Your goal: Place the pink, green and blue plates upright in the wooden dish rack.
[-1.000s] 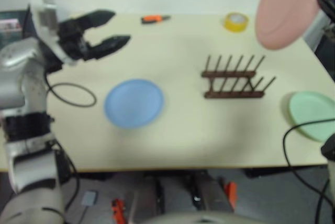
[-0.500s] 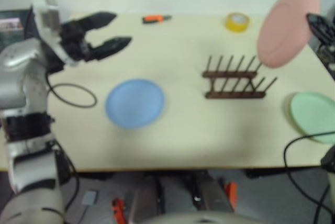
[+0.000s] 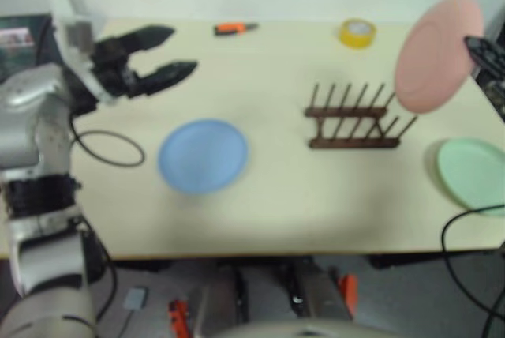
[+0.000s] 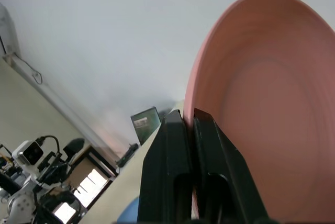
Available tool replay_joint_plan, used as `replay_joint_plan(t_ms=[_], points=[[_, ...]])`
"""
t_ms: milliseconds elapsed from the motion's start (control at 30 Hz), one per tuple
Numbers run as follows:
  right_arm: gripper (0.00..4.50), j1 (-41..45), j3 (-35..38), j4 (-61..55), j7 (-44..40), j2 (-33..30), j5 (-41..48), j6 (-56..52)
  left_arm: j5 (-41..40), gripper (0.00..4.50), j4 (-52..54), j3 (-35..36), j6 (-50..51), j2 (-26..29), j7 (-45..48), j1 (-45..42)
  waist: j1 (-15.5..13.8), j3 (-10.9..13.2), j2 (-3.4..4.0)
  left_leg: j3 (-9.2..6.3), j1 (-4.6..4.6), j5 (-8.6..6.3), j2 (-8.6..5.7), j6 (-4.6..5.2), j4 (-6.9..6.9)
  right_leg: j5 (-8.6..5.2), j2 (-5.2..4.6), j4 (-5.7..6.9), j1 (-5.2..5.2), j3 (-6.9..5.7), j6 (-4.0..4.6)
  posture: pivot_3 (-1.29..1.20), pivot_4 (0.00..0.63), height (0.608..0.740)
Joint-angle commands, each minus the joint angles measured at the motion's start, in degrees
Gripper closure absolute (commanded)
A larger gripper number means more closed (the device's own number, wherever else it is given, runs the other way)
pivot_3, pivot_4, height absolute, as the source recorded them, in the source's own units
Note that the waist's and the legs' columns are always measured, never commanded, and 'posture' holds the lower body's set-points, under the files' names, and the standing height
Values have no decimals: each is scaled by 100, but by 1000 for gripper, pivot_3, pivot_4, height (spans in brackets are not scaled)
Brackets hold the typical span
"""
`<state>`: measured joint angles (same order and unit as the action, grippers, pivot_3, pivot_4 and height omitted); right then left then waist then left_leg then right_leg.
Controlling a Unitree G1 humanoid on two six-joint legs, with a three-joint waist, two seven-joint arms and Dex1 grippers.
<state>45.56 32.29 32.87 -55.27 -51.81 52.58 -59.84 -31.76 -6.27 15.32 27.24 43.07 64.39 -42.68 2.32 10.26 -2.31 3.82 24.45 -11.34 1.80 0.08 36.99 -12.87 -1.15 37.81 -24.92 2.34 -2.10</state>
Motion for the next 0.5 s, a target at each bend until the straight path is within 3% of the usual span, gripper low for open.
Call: replay_joint_plan(t_ms=[33,500], points=[[4500,159,20,-10,-196,-211,-63,138,-166,417,262,114,-3,113,-38,-12,-2,0,0,0,0,0,0,0,0,0,0,-1,0,0,0,0,150,740],[4500,152,-143,53,-391,-102,-213,165,-196,417,264,68,-27,157,-101,-2,-1,0,0,0,0,0,0,0,-1,0,0,-3,0,0,0,0,150,740]])
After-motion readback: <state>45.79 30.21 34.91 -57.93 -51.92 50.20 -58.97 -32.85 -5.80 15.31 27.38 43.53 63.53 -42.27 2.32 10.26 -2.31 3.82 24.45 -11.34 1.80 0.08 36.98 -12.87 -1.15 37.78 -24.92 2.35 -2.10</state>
